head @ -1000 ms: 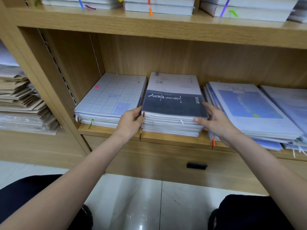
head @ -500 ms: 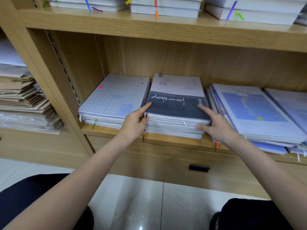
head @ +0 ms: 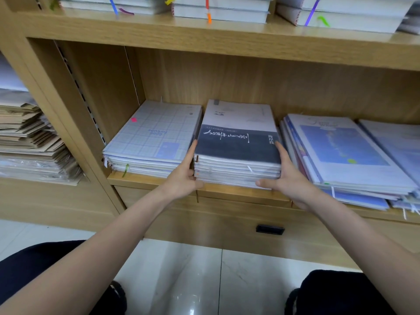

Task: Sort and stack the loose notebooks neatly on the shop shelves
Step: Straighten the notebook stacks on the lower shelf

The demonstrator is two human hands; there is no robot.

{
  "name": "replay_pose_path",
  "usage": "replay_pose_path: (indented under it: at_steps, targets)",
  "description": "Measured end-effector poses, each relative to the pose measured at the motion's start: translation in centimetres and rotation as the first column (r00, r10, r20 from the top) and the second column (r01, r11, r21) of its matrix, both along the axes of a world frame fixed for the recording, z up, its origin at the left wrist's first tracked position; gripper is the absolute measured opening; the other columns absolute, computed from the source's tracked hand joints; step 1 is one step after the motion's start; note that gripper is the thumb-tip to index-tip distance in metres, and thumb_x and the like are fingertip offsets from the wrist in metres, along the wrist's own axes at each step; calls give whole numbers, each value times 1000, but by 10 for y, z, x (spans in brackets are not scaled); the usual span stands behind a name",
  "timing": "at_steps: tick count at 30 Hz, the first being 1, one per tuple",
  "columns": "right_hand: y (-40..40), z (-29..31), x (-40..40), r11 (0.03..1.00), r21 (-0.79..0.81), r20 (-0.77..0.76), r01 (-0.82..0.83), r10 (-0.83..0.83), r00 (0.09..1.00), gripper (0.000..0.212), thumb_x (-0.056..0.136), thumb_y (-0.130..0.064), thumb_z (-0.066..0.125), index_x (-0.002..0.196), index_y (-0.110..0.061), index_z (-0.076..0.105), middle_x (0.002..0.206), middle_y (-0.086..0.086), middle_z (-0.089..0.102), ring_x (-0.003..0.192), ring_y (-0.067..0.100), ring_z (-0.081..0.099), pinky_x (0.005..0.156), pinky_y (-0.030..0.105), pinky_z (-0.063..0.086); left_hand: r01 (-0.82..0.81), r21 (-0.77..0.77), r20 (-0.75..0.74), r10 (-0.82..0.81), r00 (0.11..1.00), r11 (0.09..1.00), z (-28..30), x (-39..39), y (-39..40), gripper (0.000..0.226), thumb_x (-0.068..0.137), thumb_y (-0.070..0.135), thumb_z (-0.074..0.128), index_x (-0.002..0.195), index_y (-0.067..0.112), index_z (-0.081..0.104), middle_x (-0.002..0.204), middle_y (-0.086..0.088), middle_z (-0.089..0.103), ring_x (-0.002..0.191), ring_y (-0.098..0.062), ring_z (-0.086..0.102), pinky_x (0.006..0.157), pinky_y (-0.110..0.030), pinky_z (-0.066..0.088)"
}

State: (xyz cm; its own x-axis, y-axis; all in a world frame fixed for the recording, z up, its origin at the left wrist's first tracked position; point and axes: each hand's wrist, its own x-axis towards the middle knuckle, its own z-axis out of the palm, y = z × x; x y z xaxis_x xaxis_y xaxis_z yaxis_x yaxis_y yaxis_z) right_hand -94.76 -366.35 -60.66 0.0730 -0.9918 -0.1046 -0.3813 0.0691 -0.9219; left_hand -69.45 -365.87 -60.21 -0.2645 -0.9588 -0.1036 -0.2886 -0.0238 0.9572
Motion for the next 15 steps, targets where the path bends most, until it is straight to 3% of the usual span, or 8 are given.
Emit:
replay_pose_path:
  at_steps: [4, 11, 15]
  targets:
    - [-3, -1, -3, 1000, 9, 16, 19, -19, 1000, 111, 71, -3, 78, 146, -45, 7, 152, -2, 28, 138, 24, 31, 108, 54, 34, -2, 33, -31, 3, 1000, 999, 2, 2, 3, 105, 80, -17, 57, 144, 47, 2, 103, 2, 61, 95, -21, 62, 75, -22, 53]
    - [-2, 5, 1, 998, 48, 6, 35, -35, 999, 114, 71, -1, 78, 146, -44, 5, 152, 0, 28, 136, 26, 33, 104, 53, 39, -5, 18, 15, 5, 1000, 1000, -3, 1, 5, 104, 81, -16, 57, 146, 43, 0, 105, 11, 57, 95, -5, 59, 75, -15, 51]
    - [3, 12, 3, 997, 68, 25, 31, -32, 999, 114, 71, 3, 77, 147, -43, 4, 152, 0, 28, 136, 26, 33, 104, 53, 39, 2, 28, 46, -4, 999, 1000, -4, 7, 13, 96, 83, -18, 51, 147, 37, 6, 138, 5, 43, 128, -16, 44, 90, -18, 46]
